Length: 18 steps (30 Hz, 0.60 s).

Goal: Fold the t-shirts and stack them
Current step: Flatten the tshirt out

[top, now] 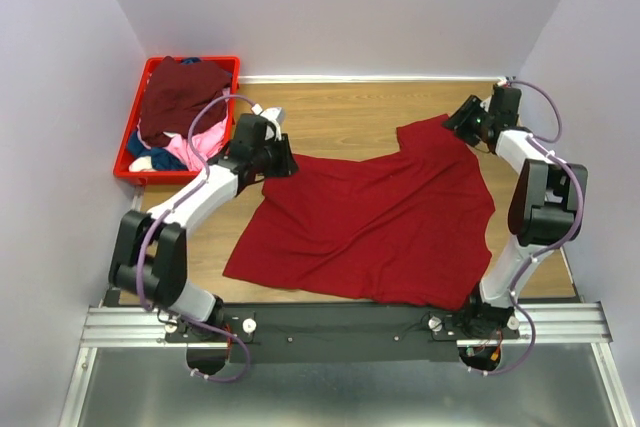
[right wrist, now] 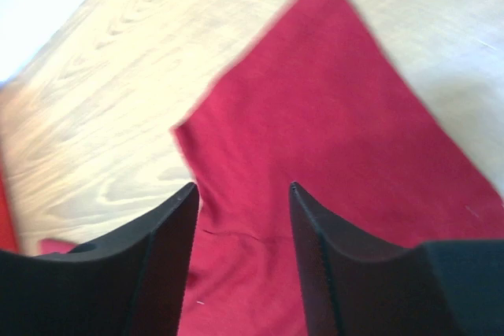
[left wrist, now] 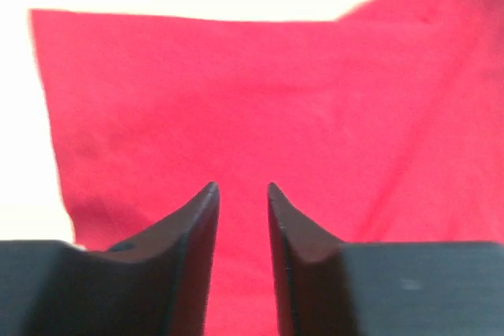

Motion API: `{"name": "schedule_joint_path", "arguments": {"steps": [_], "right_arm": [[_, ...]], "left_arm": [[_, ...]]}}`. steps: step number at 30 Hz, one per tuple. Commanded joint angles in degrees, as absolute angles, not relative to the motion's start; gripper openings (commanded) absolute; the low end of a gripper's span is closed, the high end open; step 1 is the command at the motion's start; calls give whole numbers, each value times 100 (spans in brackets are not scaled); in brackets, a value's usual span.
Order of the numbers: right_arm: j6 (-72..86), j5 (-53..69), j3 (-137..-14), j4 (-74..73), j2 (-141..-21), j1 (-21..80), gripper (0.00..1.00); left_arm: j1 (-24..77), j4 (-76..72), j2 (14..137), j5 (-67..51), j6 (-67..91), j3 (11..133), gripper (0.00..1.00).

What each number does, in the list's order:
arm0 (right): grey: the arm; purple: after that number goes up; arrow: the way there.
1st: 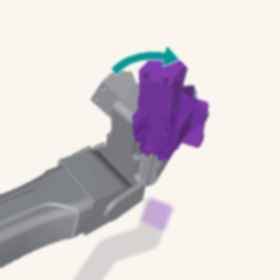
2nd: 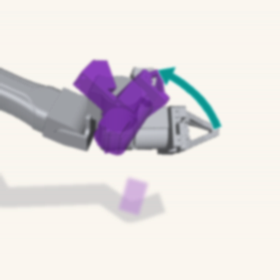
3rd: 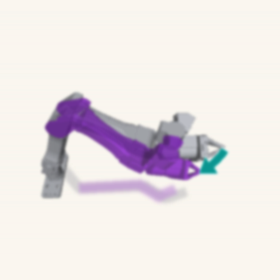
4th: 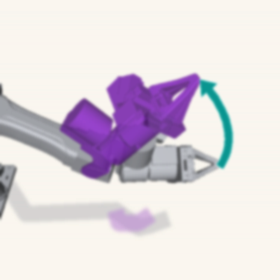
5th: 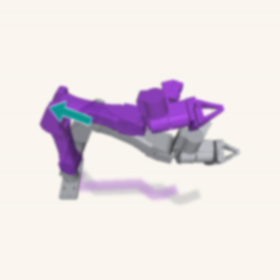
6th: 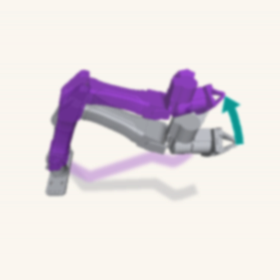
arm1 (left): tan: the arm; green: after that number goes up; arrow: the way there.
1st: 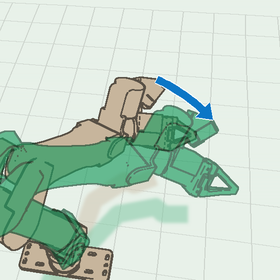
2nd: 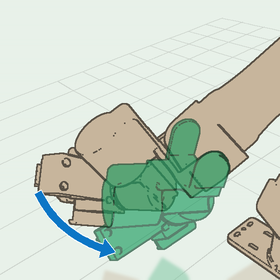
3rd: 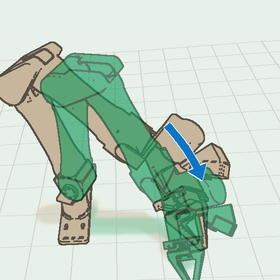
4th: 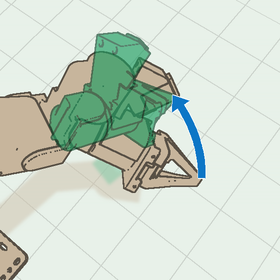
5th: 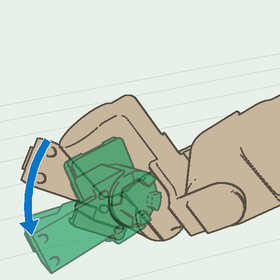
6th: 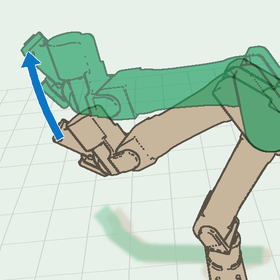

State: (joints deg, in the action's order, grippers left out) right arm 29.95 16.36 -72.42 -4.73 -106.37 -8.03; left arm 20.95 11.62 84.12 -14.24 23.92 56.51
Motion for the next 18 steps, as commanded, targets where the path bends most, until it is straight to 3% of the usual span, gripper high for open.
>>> {"name": "schedule_joint_path", "arguments": {"steps": [1,6,8,18], "right_arm": [[3032,2355,-7646,-378,-11143,-703,56],[3190,2522,-7919,-343,-11741,-624,56],[3234,2540,-7989,-316,-11900,-633,56],[3585,1944,-8069,-325,-12419,-633,57]], "left_arm": [[1837,1248,9200,-1125,1934,5862,27],[1705,1309,9702,-1204,1784,5959,25],[1705,1327,9852,-1292,1767,5950,17],[1793,1406,9747,-2073,1863,5064,10]]}}
